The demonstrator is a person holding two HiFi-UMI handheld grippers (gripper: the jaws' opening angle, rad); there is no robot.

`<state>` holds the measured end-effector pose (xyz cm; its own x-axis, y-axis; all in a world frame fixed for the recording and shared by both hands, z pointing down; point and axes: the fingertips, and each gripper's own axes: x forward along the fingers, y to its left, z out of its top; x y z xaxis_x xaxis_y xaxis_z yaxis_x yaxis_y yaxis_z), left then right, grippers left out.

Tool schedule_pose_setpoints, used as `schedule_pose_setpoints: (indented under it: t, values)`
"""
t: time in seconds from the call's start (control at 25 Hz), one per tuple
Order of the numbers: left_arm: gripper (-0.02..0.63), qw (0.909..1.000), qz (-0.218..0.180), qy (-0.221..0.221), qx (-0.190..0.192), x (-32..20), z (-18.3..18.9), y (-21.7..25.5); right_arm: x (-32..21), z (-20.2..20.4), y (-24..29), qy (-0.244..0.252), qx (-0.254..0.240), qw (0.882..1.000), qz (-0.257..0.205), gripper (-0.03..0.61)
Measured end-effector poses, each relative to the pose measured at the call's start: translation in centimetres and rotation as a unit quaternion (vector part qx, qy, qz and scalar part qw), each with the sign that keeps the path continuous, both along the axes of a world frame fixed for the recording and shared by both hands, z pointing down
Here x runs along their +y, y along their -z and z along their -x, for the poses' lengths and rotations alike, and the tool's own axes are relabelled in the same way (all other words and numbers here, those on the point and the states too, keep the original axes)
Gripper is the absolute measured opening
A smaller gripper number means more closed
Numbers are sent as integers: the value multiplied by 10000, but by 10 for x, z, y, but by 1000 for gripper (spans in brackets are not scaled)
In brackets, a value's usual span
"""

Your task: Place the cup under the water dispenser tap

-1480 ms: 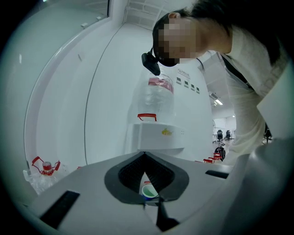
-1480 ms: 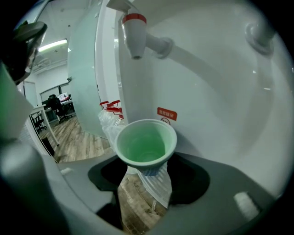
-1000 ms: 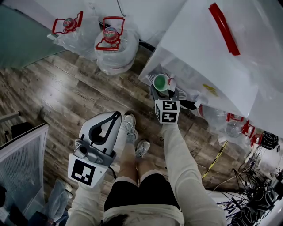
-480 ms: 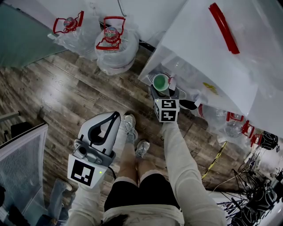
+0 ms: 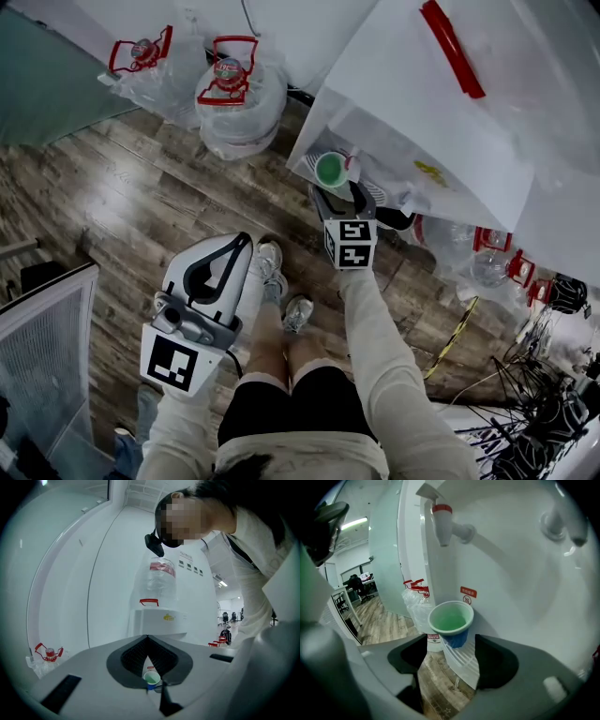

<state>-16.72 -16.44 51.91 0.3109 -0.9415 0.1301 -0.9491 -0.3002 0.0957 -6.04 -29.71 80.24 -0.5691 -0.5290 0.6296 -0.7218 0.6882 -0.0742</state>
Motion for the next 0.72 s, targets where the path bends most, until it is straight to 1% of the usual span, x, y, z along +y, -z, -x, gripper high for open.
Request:
schedule_pose_setpoints:
  t: [0.12,0.2,0.24,0.4,0.44,0.72]
  values:
    - [5,10000,-59,-12,12,2,-6,8,10,-8,17,-72,-156,9998,-34,318]
    - [5,10000,-92,-24,17,3,-10,14,17,-14,31,-116,-280,9995,-80,273]
    - [5,9999,-110,-32,19,4,-12,17,20,-17,39,-141,-320,9993,-138,243]
    - [5,9998,-193,-97,-6,3,-23,30,25,-32,75,-260,-400,9975,-529,33]
    - [5,9997,-218,-112,-11,3,-26,34,27,-36,84,-270,-418,9969,-606,9]
    - [5,9990,-395,-188,-43,7,-45,69,44,-57,145,-307,-672,9934,-876,9]
